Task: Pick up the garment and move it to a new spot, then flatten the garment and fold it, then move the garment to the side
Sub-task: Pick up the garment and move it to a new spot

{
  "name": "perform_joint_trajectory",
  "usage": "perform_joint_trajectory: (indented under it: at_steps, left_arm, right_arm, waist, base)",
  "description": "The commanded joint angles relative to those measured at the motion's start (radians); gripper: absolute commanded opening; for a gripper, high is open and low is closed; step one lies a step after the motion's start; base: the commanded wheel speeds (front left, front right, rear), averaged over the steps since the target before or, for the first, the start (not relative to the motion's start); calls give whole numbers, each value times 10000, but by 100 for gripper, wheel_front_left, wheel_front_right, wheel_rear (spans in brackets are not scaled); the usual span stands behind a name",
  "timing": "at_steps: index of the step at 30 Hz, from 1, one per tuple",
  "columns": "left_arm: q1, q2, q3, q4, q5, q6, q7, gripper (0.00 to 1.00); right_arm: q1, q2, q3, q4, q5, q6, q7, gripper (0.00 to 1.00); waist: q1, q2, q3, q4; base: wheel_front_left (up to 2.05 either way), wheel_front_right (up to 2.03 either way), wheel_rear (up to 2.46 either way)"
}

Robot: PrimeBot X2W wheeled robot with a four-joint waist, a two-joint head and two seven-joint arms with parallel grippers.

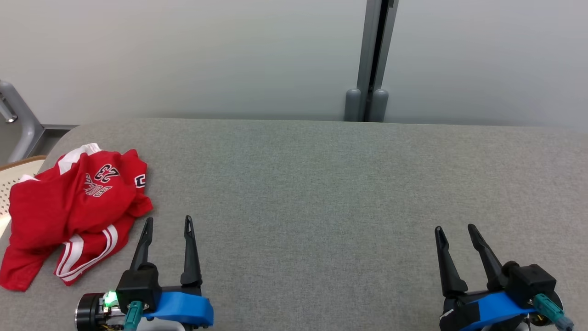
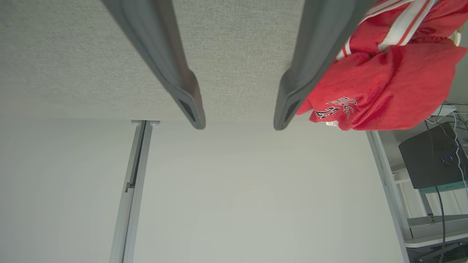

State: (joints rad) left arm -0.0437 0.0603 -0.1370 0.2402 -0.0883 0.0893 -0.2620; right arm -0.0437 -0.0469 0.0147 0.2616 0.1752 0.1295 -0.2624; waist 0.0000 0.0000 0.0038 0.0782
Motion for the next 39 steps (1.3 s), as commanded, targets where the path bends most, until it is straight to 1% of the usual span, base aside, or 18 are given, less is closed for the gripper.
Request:
perform_joint_trajectory:
  at_steps: [1, 10, 30, 35, 39]
  left_arm:
    - [-116, 48, 80, 6, -17, 50, -45, 100]
    - [-258, 117, 271, 30, -68, 58, -38, 100]
    - [-179, 50, 481, -182, -160, 218, -37, 100]
    - [-93, 33, 527, -191, -202, 236, -37, 100]
    - [-102, 27, 562, -159, -224, 225, -37, 100]
  right_arm:
    - [-119, -61, 18, -27, -19, 22, -37, 100]
    - [-179, -61, 2, 15, -100, 13, -37, 100]
    - [-332, -61, -131, -41, -428, 13, -35, 100]
    - [-323, -61, -108, -20, -470, 13, -35, 100]
    - [-359, -63, -111, 8, -476, 13, -35, 100]
  waist:
    - [0, 0, 52, 97]
    - [0, 0, 226, 890]
    - [0, 0, 658, 3409]
    - [0, 0, 680, 3755]
    - [0, 0, 680, 3852]
  base:
    - [0, 0, 0]
    - [0, 0, 0]
    - [0, 0, 0]
    - [0, 0, 0]
    - [0, 0, 0]
